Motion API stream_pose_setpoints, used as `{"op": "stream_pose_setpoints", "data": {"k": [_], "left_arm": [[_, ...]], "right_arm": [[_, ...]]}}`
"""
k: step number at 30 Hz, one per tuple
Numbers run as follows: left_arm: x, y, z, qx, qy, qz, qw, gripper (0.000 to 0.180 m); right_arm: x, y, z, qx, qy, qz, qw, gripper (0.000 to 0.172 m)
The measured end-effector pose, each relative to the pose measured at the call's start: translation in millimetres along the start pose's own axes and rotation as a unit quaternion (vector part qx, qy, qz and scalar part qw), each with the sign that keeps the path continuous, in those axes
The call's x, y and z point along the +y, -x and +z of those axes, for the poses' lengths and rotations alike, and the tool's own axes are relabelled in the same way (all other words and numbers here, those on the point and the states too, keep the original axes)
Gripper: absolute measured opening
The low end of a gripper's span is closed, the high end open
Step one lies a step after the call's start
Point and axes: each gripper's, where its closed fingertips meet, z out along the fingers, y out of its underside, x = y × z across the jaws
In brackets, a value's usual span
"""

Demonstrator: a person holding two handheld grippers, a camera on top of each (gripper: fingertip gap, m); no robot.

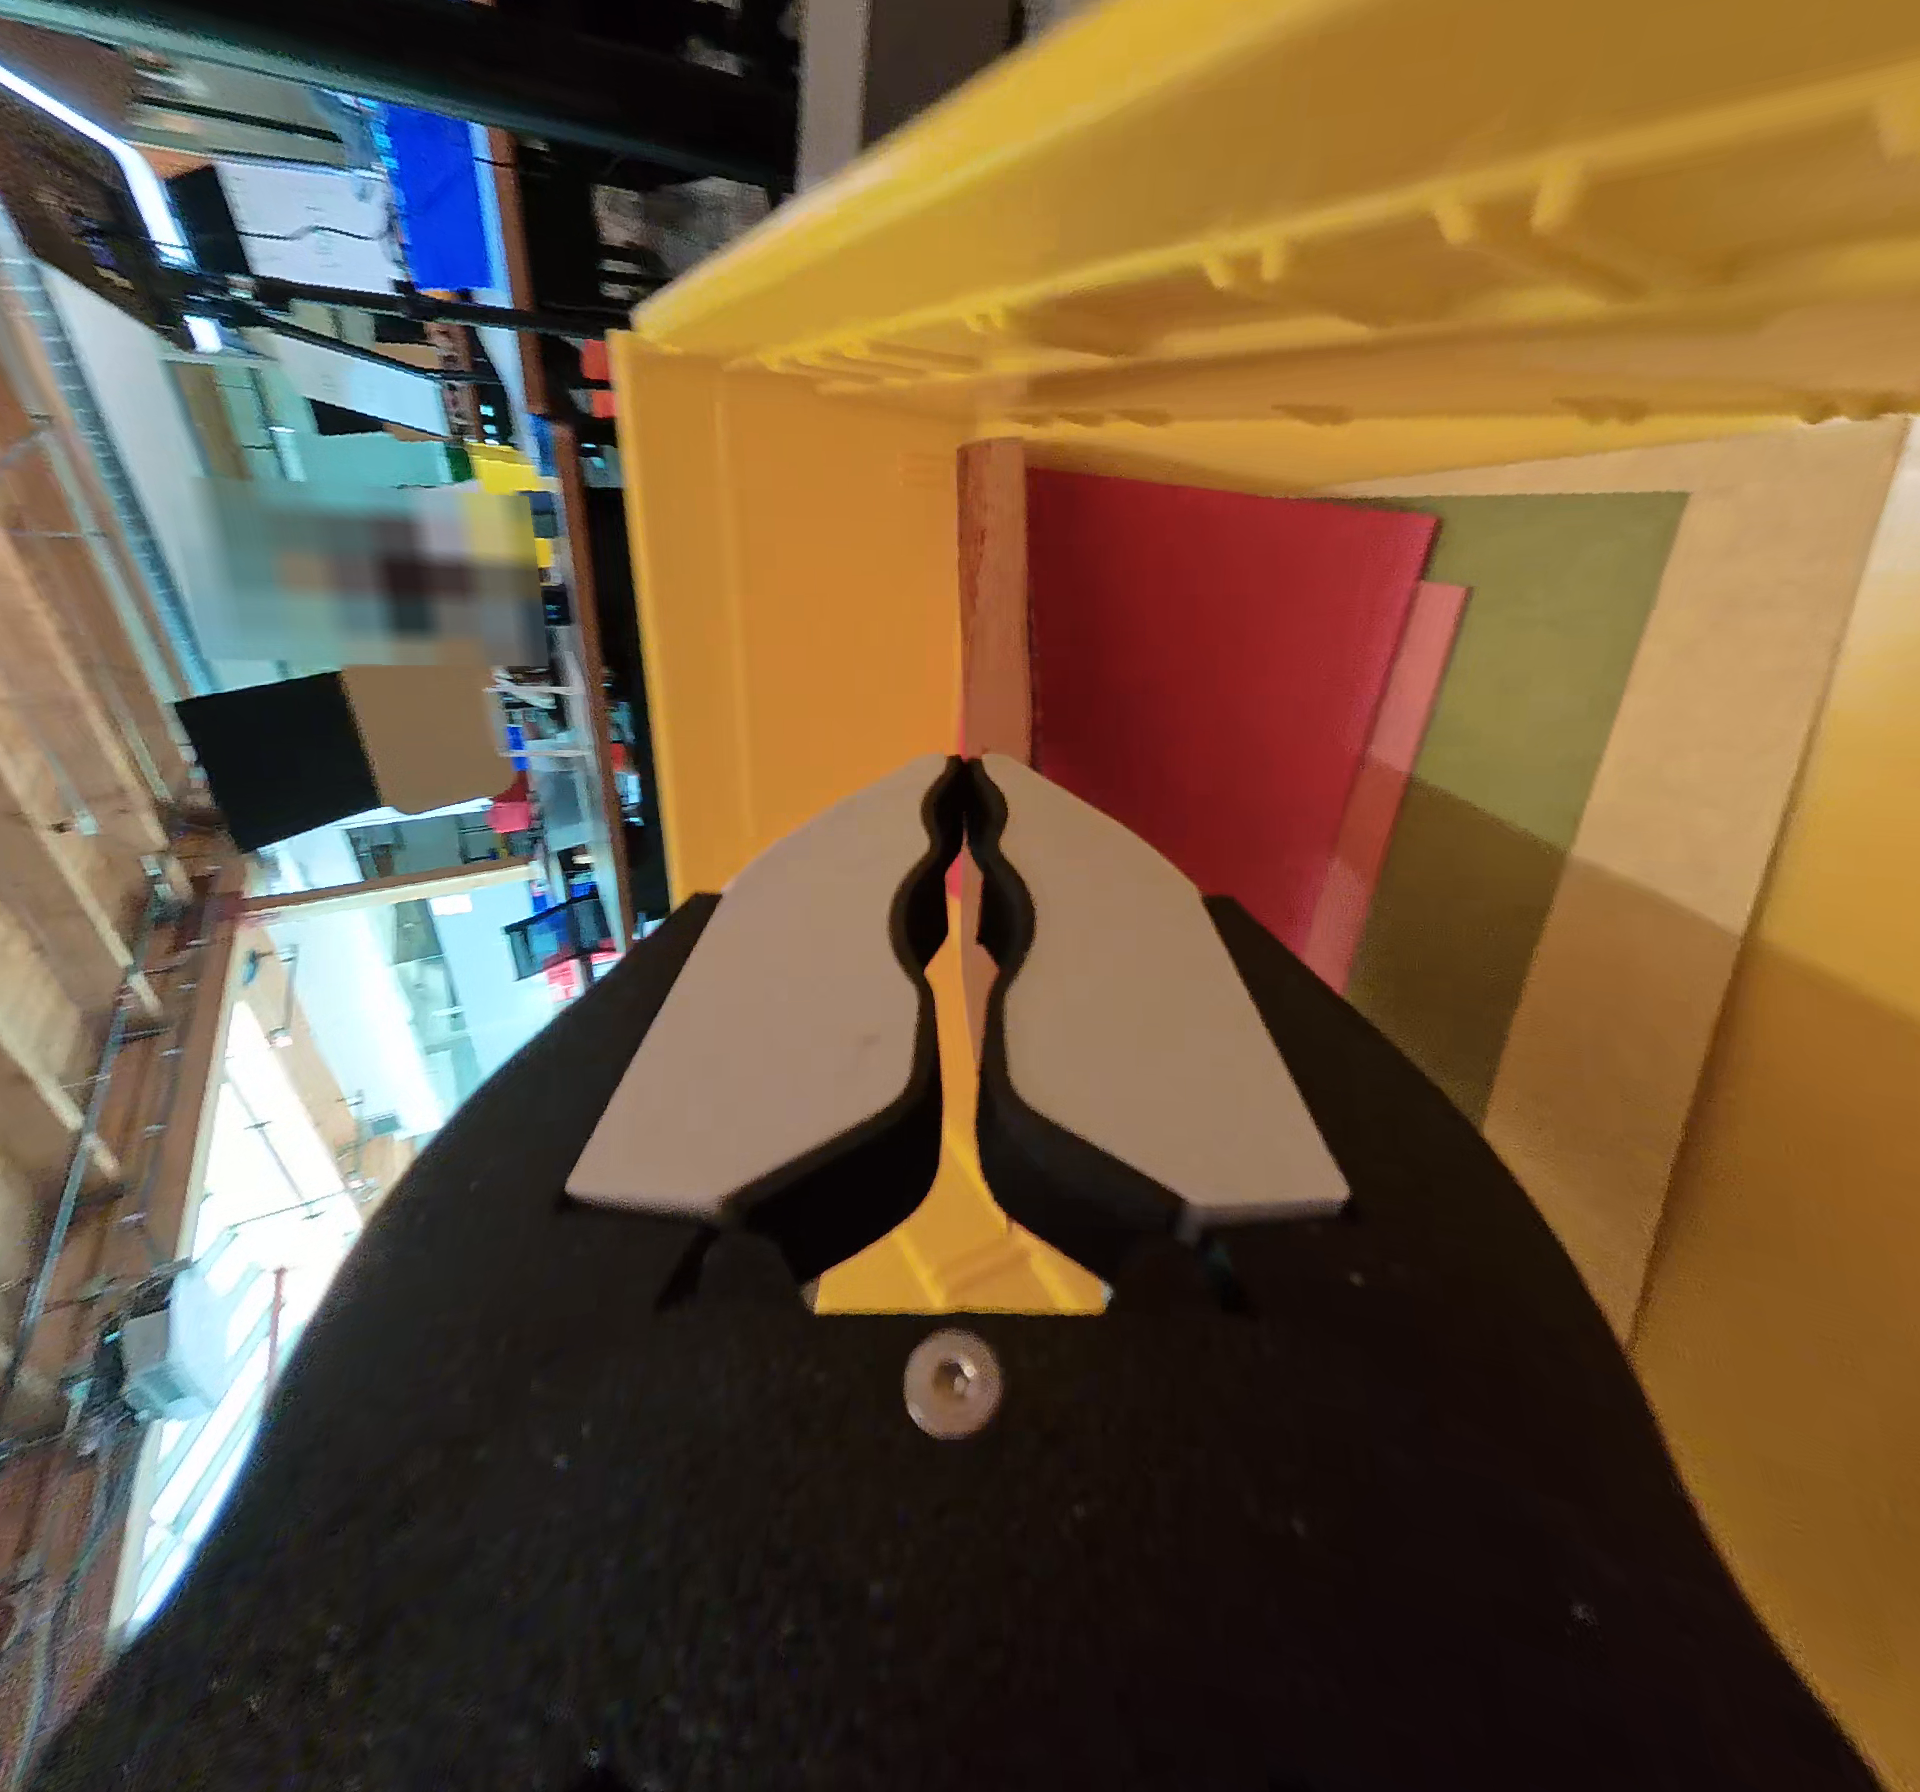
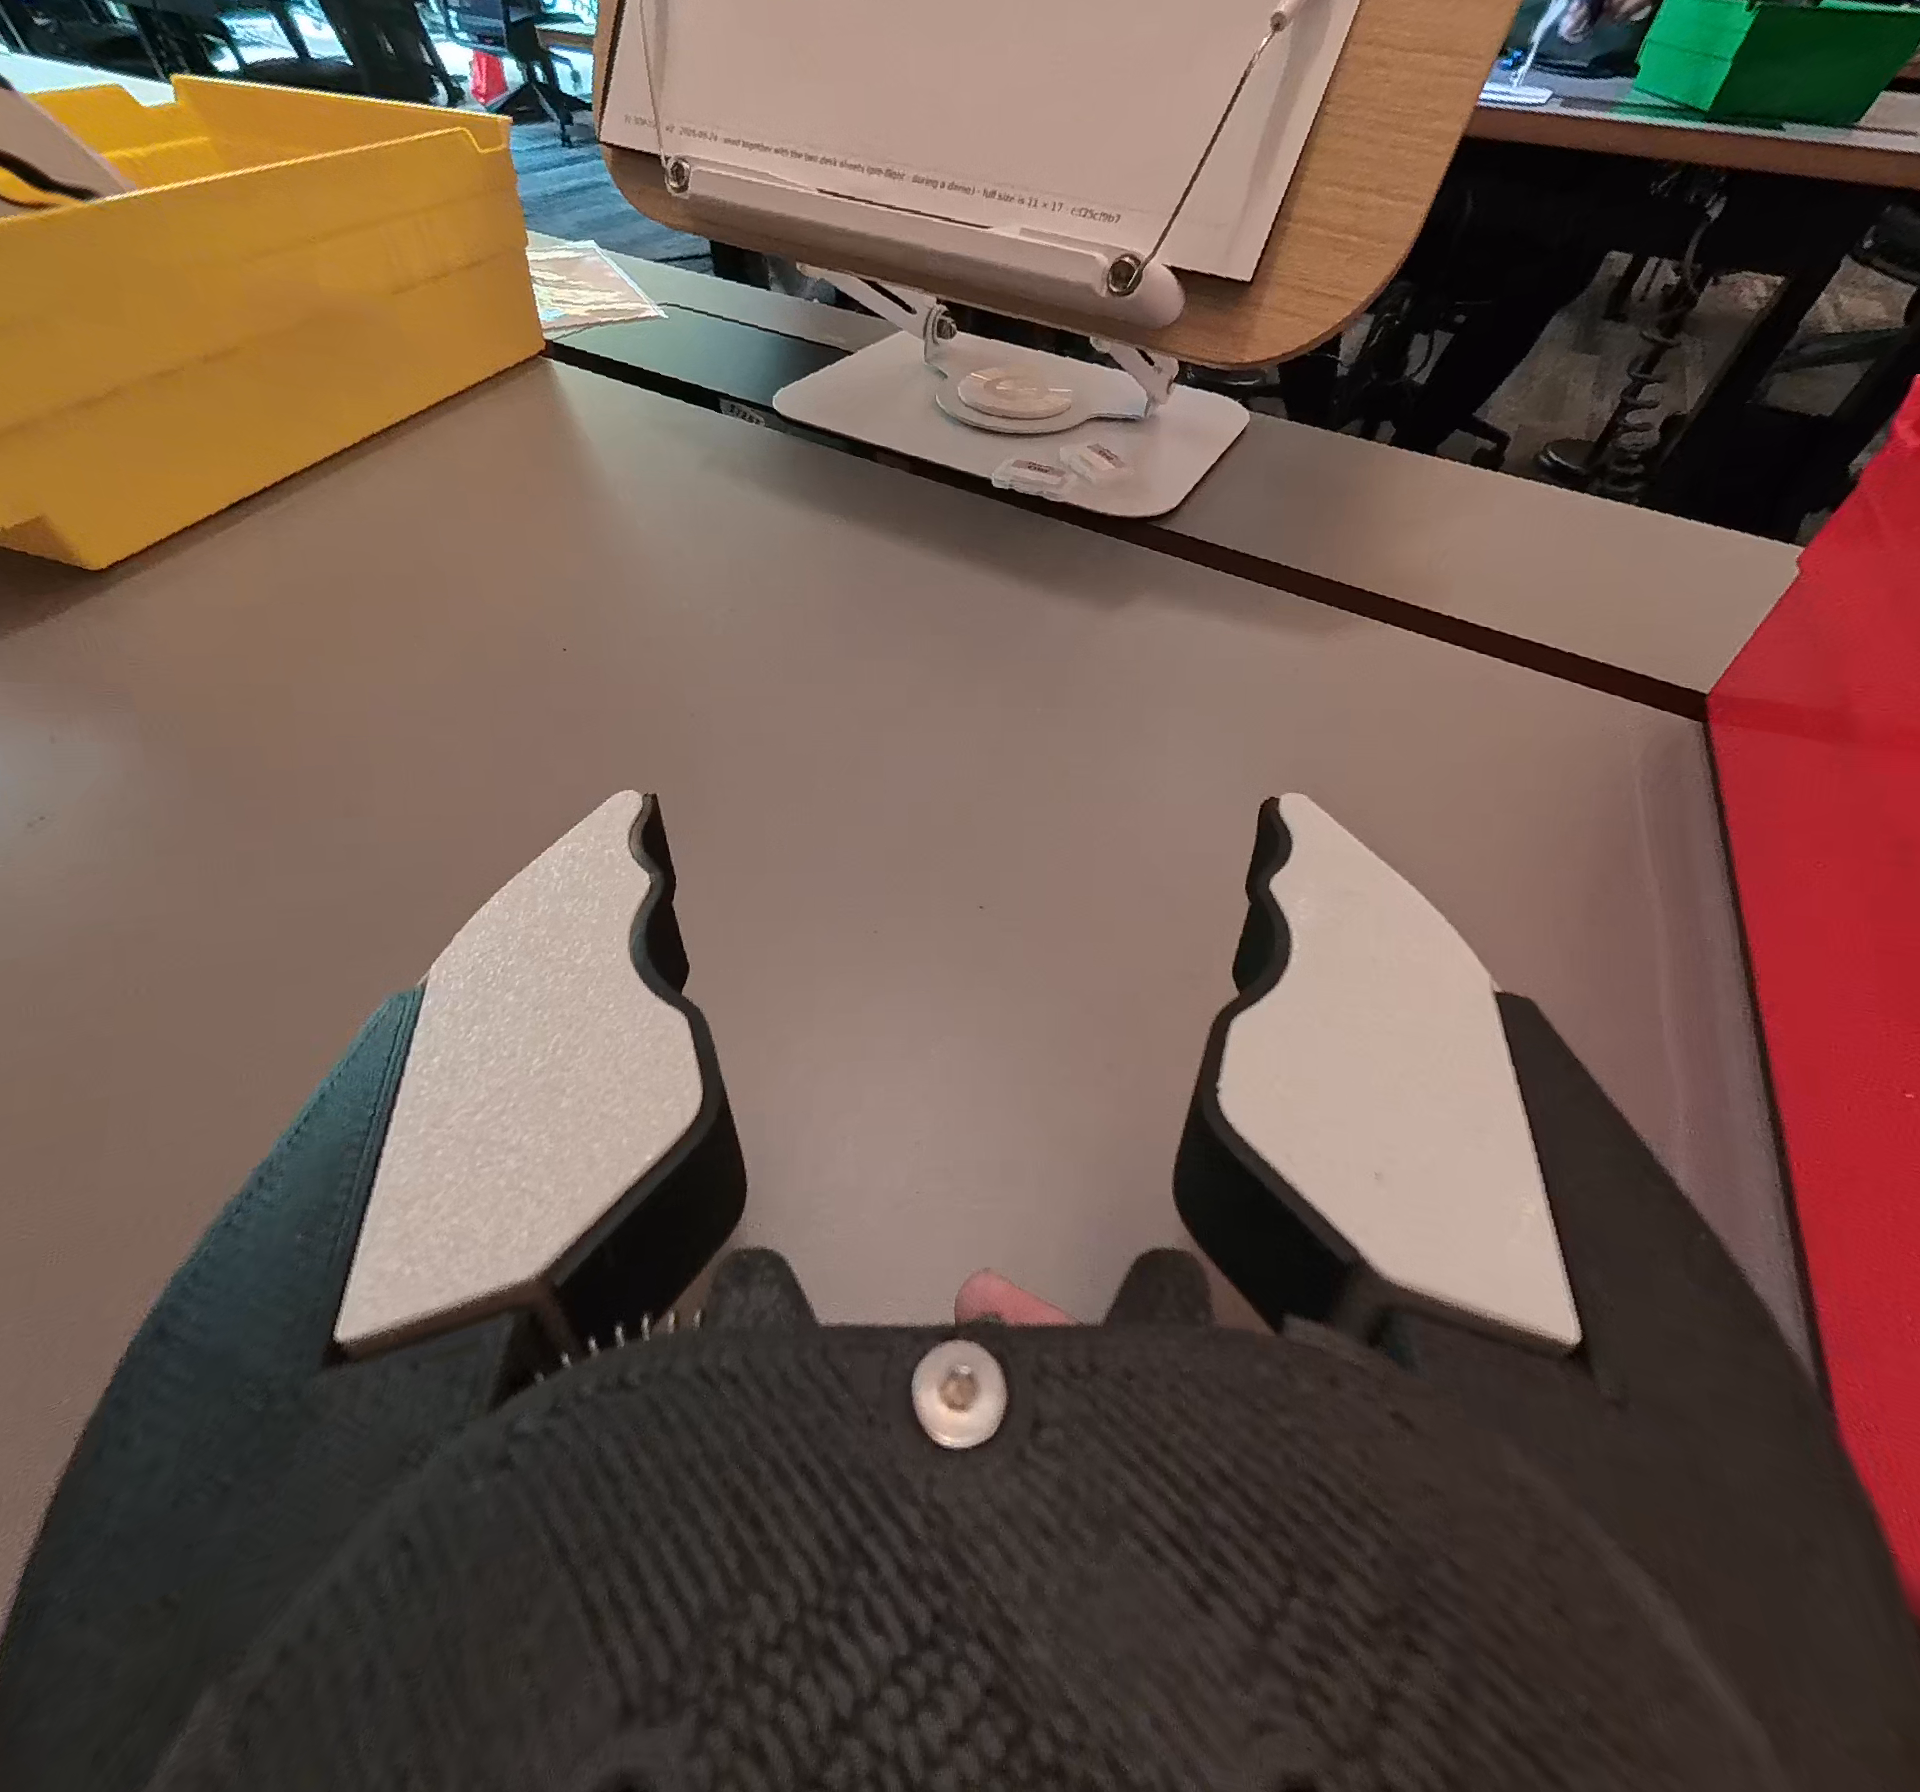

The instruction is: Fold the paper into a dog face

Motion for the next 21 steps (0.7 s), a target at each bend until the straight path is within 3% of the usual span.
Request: {"op": "stream_pose_setpoints", "data": {"k": [6,12,16,21], "left_arm": [[-13,45,-42,-0.092,0.012,0.037,0.995,0.000],[-36,94,-108,-0.176,0.025,0.026,0.984,0.000],[-80,110,-160,-0.205,-0.006,0.031,0.978,0.000],[-156,91,-206,-0.212,-0.057,0.060,0.974,0.000]], "right_arm": [[-1,2,0,-0.004,-0.001,-0.002,1.000,0.105],[-3,1,-1,-0.006,-0.008,0.011,1.000,0.105],[-2,1,-1,-0.008,-0.008,0.017,1.000,0.105],[-5,1,-3,-0.011,-0.015,0.024,1.000,0.105]]}}
